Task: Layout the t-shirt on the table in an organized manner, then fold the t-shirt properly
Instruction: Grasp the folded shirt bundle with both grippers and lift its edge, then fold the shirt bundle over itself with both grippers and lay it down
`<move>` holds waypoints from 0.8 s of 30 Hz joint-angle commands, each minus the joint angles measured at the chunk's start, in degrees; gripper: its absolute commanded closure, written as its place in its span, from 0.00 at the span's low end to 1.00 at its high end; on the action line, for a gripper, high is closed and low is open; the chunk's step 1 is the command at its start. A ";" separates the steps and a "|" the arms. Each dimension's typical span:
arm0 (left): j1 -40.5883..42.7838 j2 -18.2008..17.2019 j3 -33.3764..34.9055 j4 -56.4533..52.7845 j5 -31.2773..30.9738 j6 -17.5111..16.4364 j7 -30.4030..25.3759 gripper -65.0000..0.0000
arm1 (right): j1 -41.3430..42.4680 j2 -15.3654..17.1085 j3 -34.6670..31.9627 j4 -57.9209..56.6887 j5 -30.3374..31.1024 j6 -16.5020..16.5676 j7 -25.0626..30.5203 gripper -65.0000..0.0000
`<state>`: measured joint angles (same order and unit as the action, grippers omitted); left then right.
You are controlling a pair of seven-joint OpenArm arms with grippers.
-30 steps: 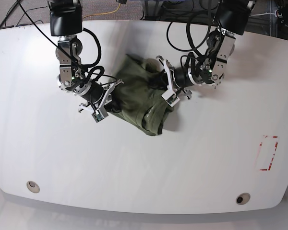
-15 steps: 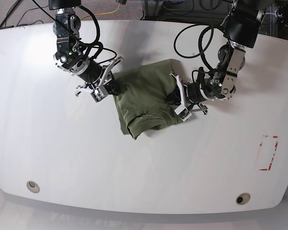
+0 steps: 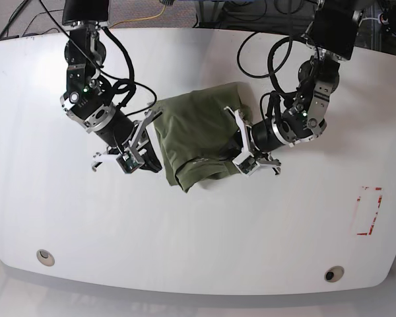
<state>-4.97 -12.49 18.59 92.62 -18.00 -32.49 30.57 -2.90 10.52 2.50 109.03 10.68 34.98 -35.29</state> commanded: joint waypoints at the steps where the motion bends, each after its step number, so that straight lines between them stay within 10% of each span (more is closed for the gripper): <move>1: -0.61 1.63 0.18 1.84 -0.59 1.50 -0.63 1.00 | 2.94 -1.69 -0.61 -1.47 0.53 0.31 0.78 0.97; 24: 4.23 5.06 3.26 -8.97 5.30 4.14 -0.81 1.00 | 7.25 -1.86 -8.79 -29.69 0.62 0.05 15.73 0.98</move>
<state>0.08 -7.35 22.09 84.51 -12.60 -28.32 30.15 4.21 8.32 -6.52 79.68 10.48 34.72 -22.48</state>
